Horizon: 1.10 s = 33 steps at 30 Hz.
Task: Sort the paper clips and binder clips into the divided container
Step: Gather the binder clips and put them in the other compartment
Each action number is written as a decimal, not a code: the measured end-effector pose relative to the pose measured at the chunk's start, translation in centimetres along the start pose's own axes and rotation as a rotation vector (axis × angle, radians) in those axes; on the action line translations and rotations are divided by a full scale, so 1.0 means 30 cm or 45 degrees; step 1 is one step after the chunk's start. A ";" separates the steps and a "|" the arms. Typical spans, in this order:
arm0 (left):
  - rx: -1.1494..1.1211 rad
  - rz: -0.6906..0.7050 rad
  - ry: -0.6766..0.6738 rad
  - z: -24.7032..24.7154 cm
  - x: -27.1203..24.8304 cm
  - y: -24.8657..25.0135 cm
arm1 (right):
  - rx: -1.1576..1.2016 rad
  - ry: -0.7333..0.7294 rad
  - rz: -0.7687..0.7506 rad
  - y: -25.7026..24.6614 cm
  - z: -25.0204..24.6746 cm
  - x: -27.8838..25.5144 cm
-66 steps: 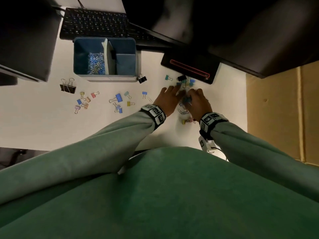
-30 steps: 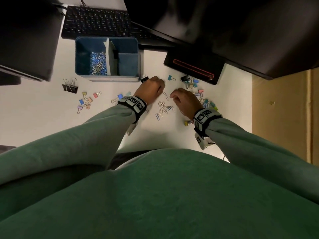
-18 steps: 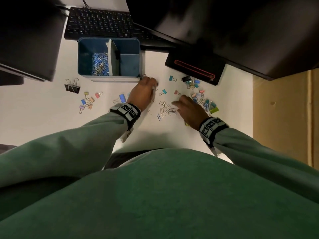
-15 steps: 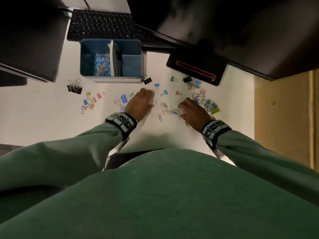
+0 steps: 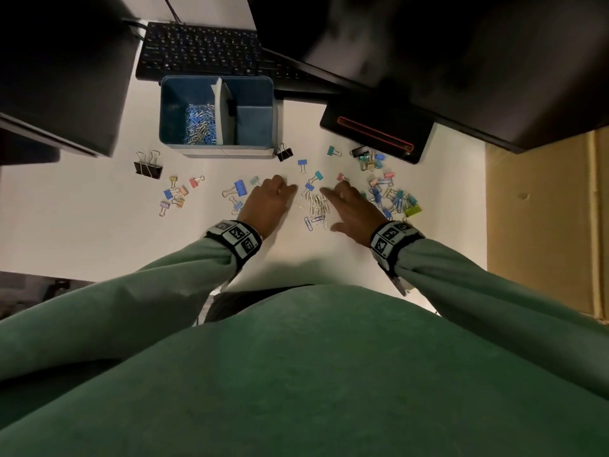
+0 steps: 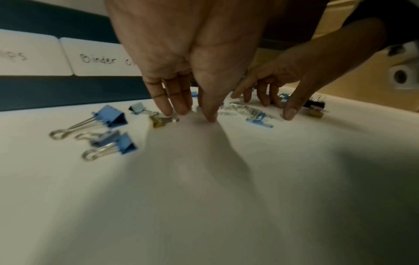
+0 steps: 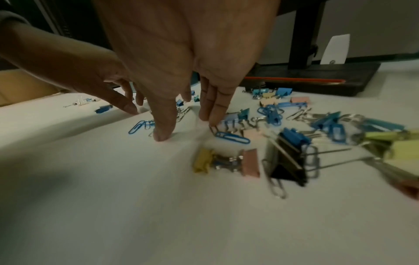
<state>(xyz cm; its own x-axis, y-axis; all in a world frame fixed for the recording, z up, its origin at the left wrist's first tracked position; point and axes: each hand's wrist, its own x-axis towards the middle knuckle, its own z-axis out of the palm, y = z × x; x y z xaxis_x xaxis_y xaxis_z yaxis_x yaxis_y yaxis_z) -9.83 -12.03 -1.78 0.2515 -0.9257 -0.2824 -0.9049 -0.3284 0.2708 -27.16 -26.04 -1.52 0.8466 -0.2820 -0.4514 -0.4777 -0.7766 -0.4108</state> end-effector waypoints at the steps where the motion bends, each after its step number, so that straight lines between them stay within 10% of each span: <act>1: 0.032 -0.023 0.017 0.003 -0.002 -0.020 | 0.012 0.011 -0.016 -0.014 0.005 0.013; 33: -0.437 -0.003 -0.172 0.008 -0.017 0.016 | 0.381 0.122 0.050 -0.027 0.020 0.042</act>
<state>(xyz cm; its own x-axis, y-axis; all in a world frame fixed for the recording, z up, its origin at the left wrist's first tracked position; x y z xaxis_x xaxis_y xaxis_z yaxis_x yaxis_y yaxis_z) -10.47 -11.68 -1.73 0.1849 -0.8993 -0.3964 -0.7306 -0.3955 0.5566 -25.86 -25.43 -2.23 0.8376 -0.3714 -0.4006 -0.5463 -0.5675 -0.6161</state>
